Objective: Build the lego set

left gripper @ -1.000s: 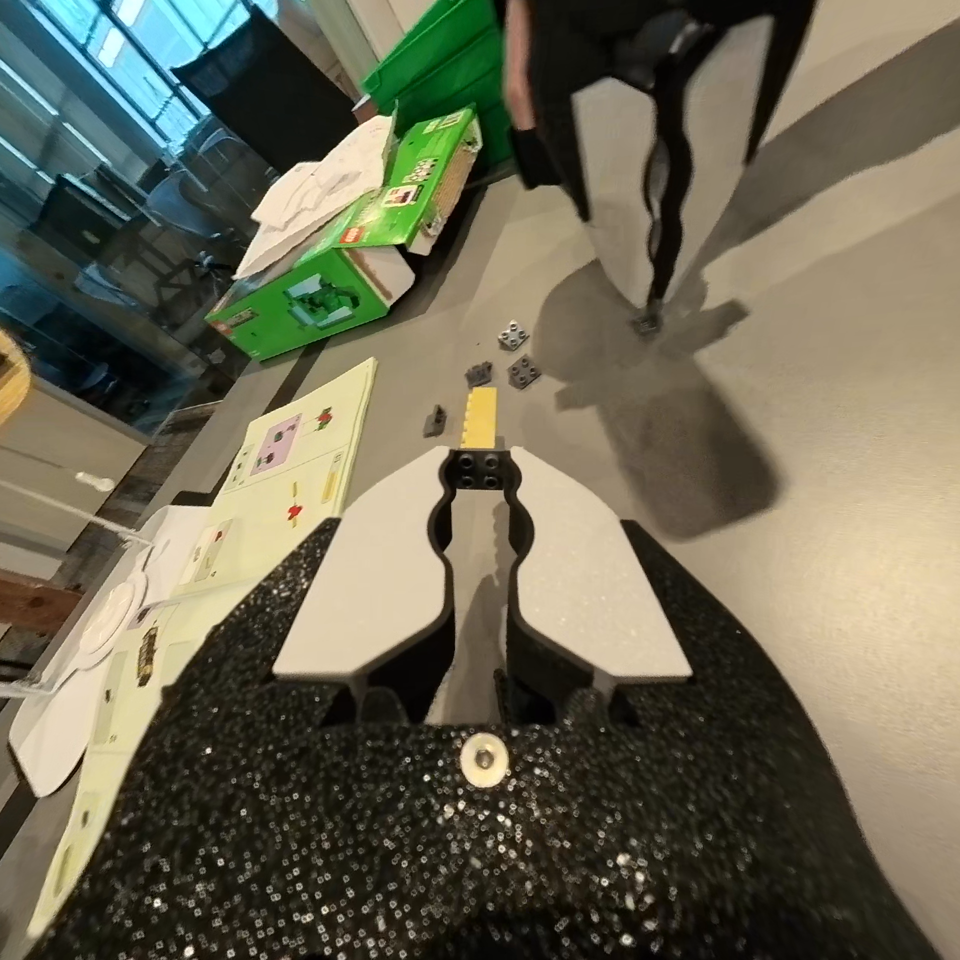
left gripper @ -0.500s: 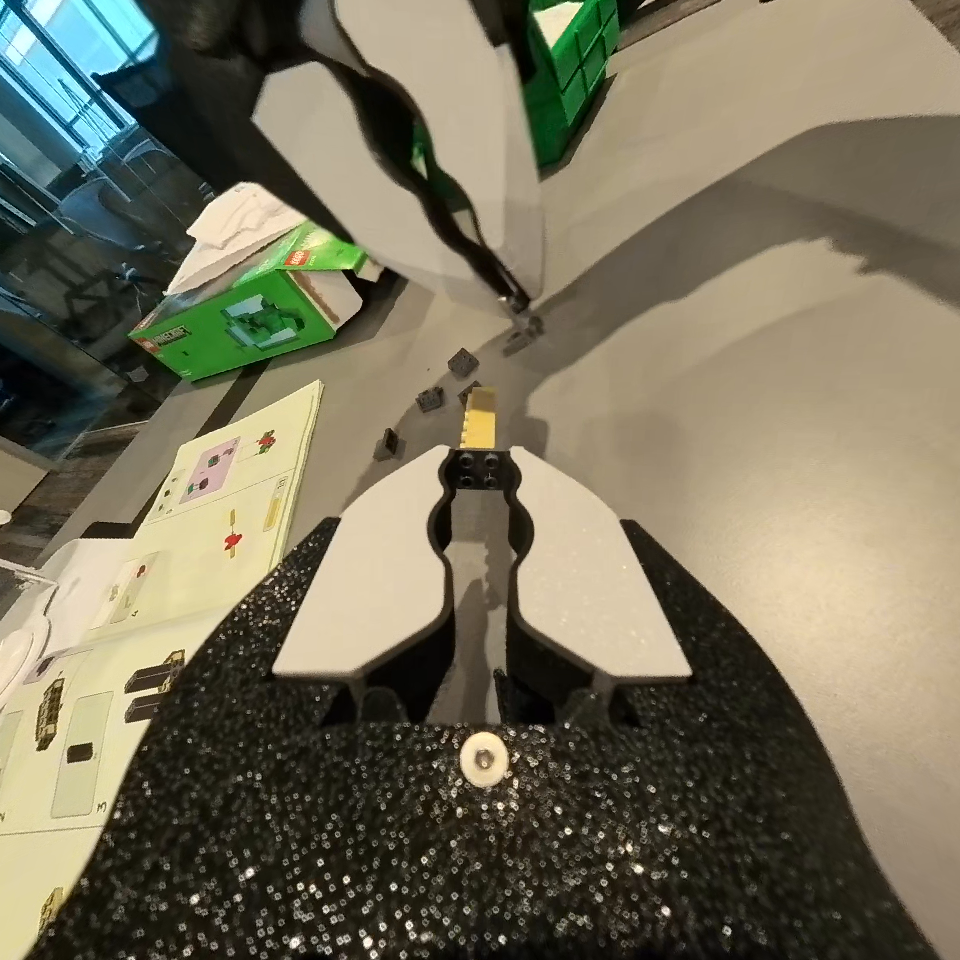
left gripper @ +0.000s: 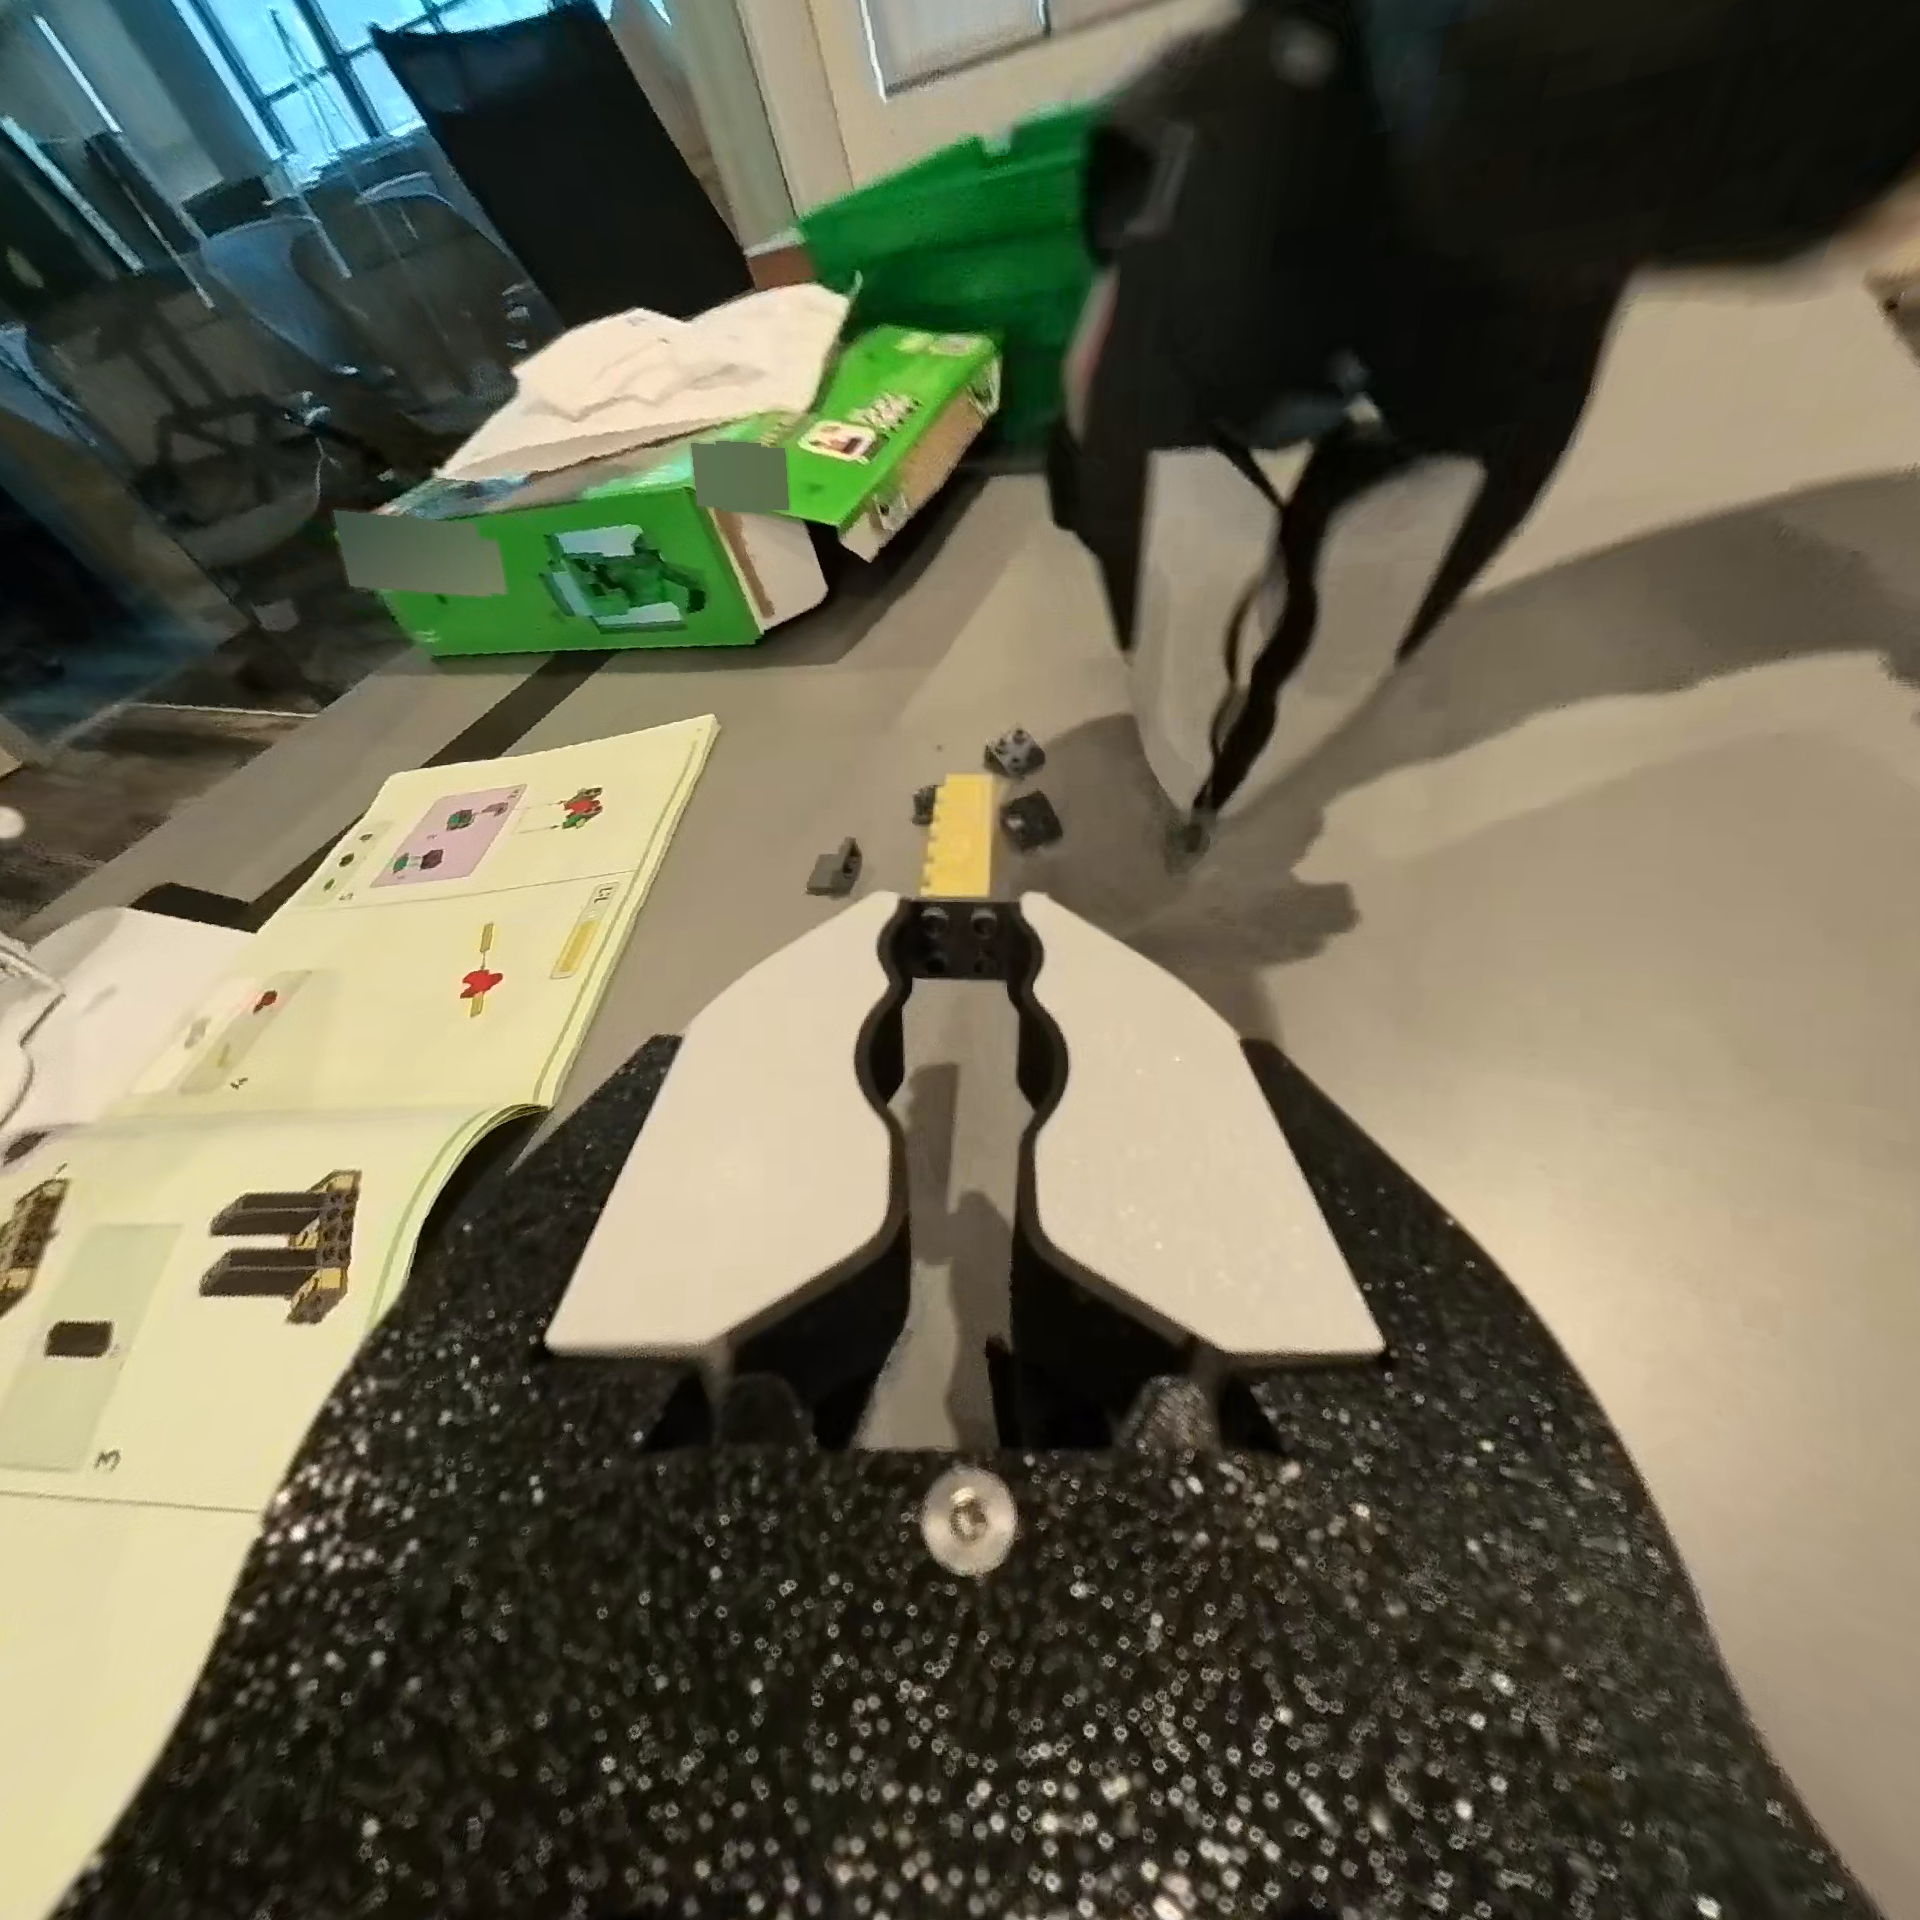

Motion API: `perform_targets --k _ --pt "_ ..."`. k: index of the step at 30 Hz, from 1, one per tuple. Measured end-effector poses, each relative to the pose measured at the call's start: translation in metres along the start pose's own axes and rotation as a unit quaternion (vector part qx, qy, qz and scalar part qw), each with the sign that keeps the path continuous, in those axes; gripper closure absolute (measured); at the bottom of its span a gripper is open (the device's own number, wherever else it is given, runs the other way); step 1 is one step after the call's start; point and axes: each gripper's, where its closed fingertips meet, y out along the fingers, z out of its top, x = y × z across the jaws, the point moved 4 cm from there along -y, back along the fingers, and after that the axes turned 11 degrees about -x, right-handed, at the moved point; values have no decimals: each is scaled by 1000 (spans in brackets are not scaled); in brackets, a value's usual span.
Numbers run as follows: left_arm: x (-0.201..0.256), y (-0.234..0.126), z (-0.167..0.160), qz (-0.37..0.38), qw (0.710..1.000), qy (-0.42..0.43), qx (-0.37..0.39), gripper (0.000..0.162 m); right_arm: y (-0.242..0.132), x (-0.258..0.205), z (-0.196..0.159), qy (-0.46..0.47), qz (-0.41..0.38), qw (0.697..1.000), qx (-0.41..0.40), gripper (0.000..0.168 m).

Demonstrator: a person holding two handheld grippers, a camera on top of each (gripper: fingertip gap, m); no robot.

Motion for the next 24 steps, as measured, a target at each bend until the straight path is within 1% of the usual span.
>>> perform_targets --k 1,5,8,12,17,22,24 --pt "-1 -1 0 0 1000 -5 4 146 2 -2 0 -15 -27 999 -11 165" --pt "-5 -3 0 1 1000 -17 11 146 6 -9 1 -66 -87 993 -46 165" --pt "-4 -2 0 9 1000 -7 9 146 9 -15 0 -96 -90 989 -69 165" --pt "-2 -2 0 22 1000 17 1 146 9 -21 2 -116 -55 990 -52 165" --pt "0 0 -1 26 999 32 -6 146 8 -20 1 -108 0 994 -34 165" --pt "0 0 0 36 998 49 -11 146 2 -15 5 -84 82 993 -8 165" --pt "0 0 -1 38 998 51 -12 146 3 -11 5 -80 93 992 -10 165"
